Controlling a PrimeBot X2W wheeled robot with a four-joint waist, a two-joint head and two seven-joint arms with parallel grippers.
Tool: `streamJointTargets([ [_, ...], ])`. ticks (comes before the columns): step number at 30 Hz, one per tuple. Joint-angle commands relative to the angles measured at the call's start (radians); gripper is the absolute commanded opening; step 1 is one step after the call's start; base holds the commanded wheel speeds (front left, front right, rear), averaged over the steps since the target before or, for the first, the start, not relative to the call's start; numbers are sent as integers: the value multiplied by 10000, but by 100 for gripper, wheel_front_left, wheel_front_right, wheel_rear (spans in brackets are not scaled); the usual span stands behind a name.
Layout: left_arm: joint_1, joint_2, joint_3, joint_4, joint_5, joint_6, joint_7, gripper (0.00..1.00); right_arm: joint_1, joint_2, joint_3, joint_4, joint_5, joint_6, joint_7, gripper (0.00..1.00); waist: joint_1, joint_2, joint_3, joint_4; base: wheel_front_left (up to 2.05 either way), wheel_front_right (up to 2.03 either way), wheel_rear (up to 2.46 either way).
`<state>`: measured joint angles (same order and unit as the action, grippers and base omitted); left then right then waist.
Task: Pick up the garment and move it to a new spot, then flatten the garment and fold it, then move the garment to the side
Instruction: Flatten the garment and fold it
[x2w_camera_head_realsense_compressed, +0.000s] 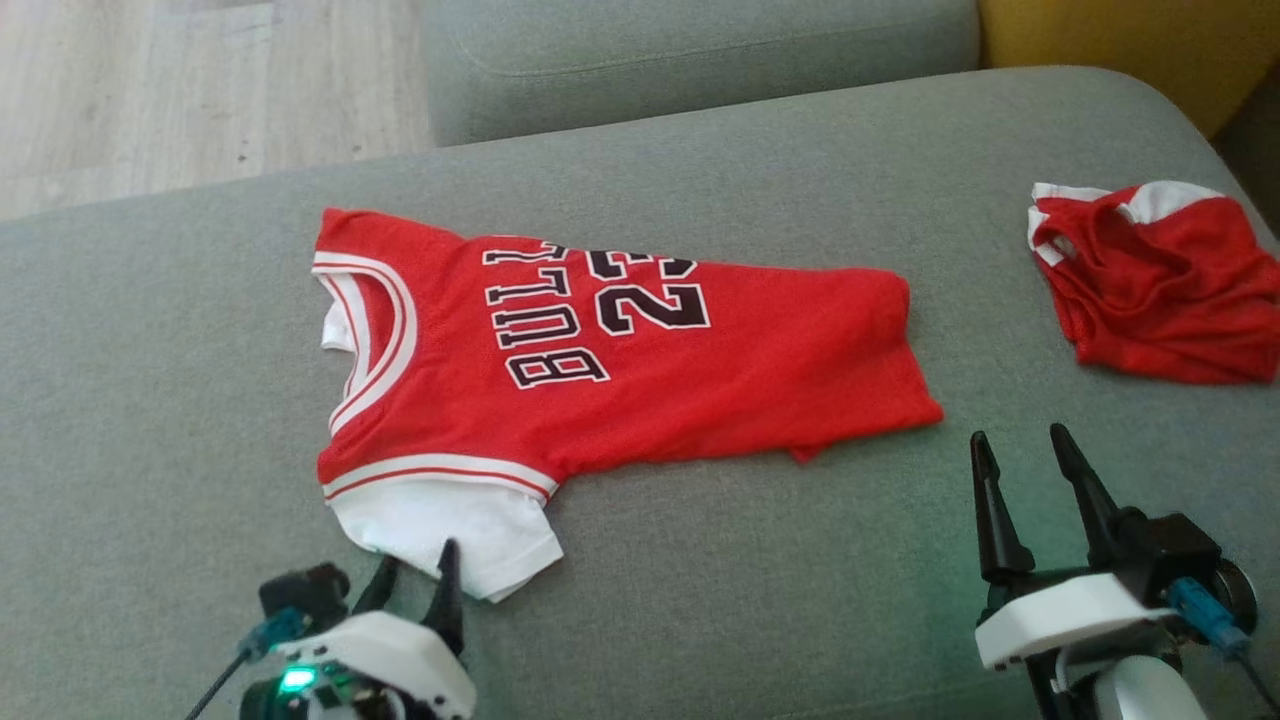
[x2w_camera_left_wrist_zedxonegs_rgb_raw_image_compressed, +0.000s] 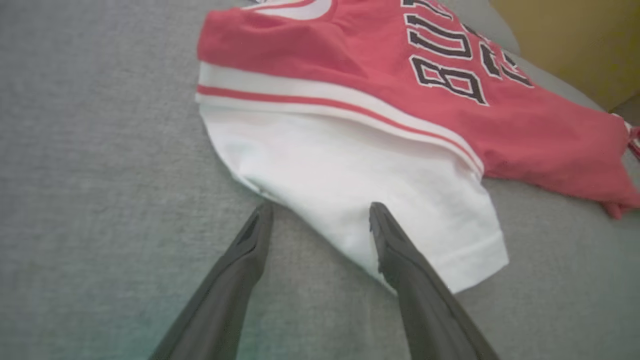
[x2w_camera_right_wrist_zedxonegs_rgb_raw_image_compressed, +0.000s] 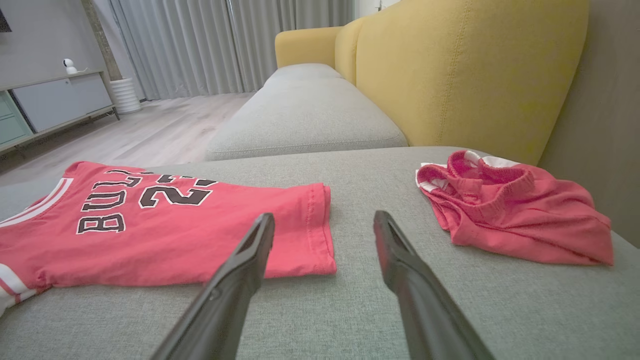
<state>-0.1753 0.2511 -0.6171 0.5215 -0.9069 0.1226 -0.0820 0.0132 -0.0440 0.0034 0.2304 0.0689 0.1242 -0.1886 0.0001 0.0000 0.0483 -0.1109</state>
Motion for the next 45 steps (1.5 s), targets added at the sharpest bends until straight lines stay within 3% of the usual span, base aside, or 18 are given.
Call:
streamJointTargets([
  [1, -477, 4, 341, -137, -65, -66, -89, 100, -108, -62, 258, -372, -65, 65, -8, 100, -1, 0, 26, -34, 0, 0, 0],
  [6, -724, -240, 206, 144, -97, -225, -7, 100, -117, -62, 290, -415, -66, 65, 4, 100, -1, 0, 108, -132, 0, 0, 0],
  [7, -779, -262, 167, 215, -61, -230, -4, 49, -118, -62, 299, -425, -61, 65, 7, 100, -1, 0, 123, -147, 0, 0, 0],
  [8, -833, -275, 132, 277, -18, -236, -19, 14, -121, -62, 308, -433, -56, 65, 9, 100, -1, 0, 139, -160, 0, 0, 0],
  [9, -888, -284, 92, 319, 34, -247, -43, 0, -125, -62, 308, -437, -49, 65, 9, 100, -1, 0, 151, -167, 0, 0, 0],
  [16, -1035, 275, -303, 18, 770, 7, -85, 0, -57, -62, 61, -392, 23, 65, -50, 100, -1, 0, 68, 172, 0, 0, 0],
  [27, 259, 2332, 103, -2596, 928, 1537, 960, 0, -95, -62, 184, 35, 426, 65, -340, 100, -1, 0, -194, 841, 0, 0, 0],
  [33, 629, 2784, 361, -2978, 895, 2232, 1242, 0, -224, -62, 209, 185, 407, 65, -428, 100, -1, 0, -147, 723, 0, 0, 0],
  [34, 634, 2771, 386, -2979, 917, 2308, 1189, 21, -231, -62, 196, 205, 388, 65, -436, 100, -1, 0, -144, 683, 0, 0, 0],
  [36, 604, 2731, 398, -2936, 1073, 2519, 1011, 100, -241, -62, 160, 232, 350, 65, -448, 100, -1, 0, -145, 603, 0, 0, 0],
  [42, 382, 2659, 316, -3010, 1731, 3030, 372, 100, -213, -62, 64, 228, 280, 65, -445, 100, -1, 0, -203, 504, 0, 0, 0],
  [45, 331, 2473, 103, -3297, 1891, 3009, 245, 100, -192, -62, 36, 230, 258, 65, -430, 100, -1, 0, -253, 496, 0, 0, 0],
])
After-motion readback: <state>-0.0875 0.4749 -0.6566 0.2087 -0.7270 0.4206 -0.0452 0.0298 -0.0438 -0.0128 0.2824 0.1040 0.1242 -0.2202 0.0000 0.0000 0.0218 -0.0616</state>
